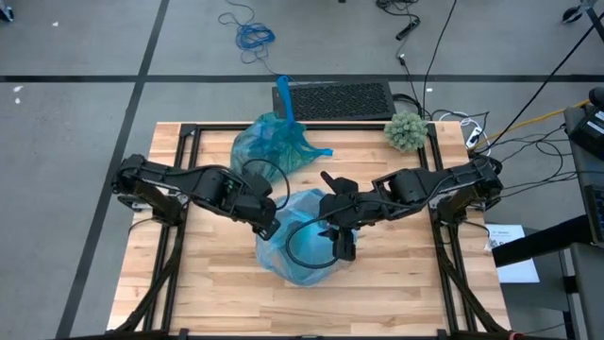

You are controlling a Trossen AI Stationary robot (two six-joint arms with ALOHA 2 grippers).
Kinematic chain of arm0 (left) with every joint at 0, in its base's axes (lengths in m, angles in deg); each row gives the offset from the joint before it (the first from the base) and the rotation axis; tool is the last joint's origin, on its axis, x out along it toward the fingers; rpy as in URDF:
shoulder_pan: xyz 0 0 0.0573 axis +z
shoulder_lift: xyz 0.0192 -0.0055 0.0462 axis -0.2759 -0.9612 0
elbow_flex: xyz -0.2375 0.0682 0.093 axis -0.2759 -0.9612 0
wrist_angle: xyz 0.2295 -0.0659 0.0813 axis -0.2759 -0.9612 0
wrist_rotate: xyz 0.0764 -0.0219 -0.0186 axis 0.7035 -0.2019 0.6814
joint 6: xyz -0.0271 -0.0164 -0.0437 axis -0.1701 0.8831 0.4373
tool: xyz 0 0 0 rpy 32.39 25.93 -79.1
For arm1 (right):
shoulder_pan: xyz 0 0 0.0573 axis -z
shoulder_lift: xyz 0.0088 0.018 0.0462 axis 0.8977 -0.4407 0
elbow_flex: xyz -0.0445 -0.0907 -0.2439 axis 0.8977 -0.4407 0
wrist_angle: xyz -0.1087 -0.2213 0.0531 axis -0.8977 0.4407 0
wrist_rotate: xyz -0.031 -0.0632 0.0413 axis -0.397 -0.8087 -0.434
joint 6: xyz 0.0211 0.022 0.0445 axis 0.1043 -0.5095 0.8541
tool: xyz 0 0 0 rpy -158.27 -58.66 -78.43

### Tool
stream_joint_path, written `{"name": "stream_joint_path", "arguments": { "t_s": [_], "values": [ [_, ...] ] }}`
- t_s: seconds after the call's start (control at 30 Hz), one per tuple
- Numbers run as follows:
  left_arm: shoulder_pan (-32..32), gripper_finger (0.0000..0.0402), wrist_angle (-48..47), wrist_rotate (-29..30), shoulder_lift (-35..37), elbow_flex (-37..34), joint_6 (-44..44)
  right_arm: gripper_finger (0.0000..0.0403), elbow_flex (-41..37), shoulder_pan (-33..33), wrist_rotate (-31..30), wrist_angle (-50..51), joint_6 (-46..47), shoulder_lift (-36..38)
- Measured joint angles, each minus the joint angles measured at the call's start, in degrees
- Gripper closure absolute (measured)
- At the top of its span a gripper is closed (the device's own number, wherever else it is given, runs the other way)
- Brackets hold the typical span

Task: Place trash/remove bag and relplace
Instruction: Insert the new trash bag into the trash bin

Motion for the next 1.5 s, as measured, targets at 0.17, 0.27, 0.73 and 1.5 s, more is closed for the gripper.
{"name": "stream_joint_path", "arguments": {
  "t_s": [0.17,0.27,0.73,1.5],
  "values": [
    [-1.6,0.0401,1.1,1.0,0.0,-1.1,2.4,0.0222,0.0,1.1,0.0,0.5,0.1,0.4],
    [-2.8,0.0401,1.4,1.1,0.0,-3.1,4.4,0.0222,0.0,1.9,-0.1,0.5,0.1,1.8],
    [-4.0,0.0401,9.9,1.3,0.0,-10.2,4.6,0.0222,-4.7,3.6,-2.2,7.4,8.6,7.1],
    [-4.4,0.0401,11.4,5.1,0.0,-10.3,2.7,0.0398,-47.0,2.6,0.7,-27.4,28.9,25.0]
  ]
}}
